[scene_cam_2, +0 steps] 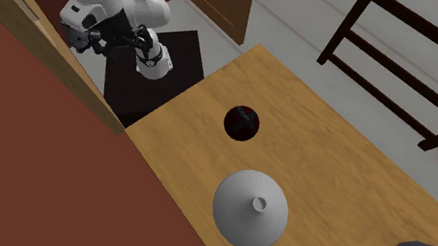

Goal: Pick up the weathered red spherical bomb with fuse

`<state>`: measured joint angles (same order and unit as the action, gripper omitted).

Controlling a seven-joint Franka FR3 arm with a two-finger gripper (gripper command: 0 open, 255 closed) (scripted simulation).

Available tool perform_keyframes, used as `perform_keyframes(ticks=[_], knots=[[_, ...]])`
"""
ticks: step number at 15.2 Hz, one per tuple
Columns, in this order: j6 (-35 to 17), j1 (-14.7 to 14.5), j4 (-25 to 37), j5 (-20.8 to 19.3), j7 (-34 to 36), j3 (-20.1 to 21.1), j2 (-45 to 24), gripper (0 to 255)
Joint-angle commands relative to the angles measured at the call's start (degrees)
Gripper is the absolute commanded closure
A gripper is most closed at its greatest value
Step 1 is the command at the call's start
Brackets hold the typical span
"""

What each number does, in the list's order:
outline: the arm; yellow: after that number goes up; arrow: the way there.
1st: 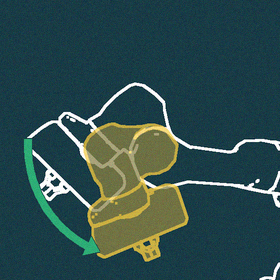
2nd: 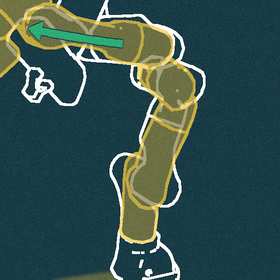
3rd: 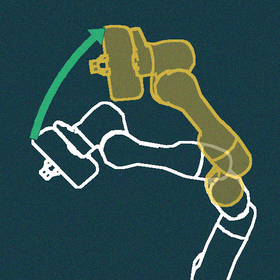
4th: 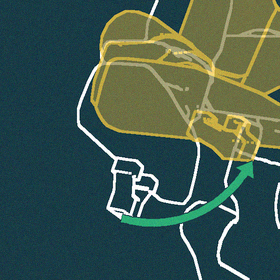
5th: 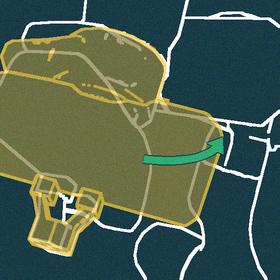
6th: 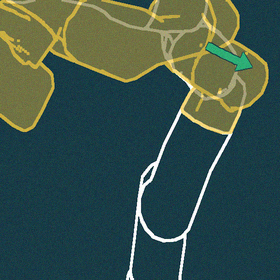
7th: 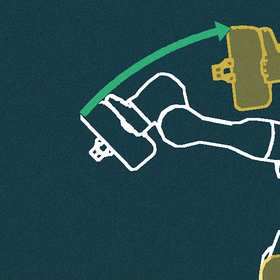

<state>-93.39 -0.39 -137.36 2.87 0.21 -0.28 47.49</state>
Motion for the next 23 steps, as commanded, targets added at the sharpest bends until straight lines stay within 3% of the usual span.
perform_keyframes(ticks=[1, 12, 23], knots=[[0.0, 0.0, 0.0, 0.0, 0.0, 0.0, 0.0, 0], [-10.8, -6.9, 11.0, 5.4, -3.9, 4.3, -17.4, 0], [-16.1, -12.2, 27.0, 8.0, -7.7, 9.1, -34.0, 0]])
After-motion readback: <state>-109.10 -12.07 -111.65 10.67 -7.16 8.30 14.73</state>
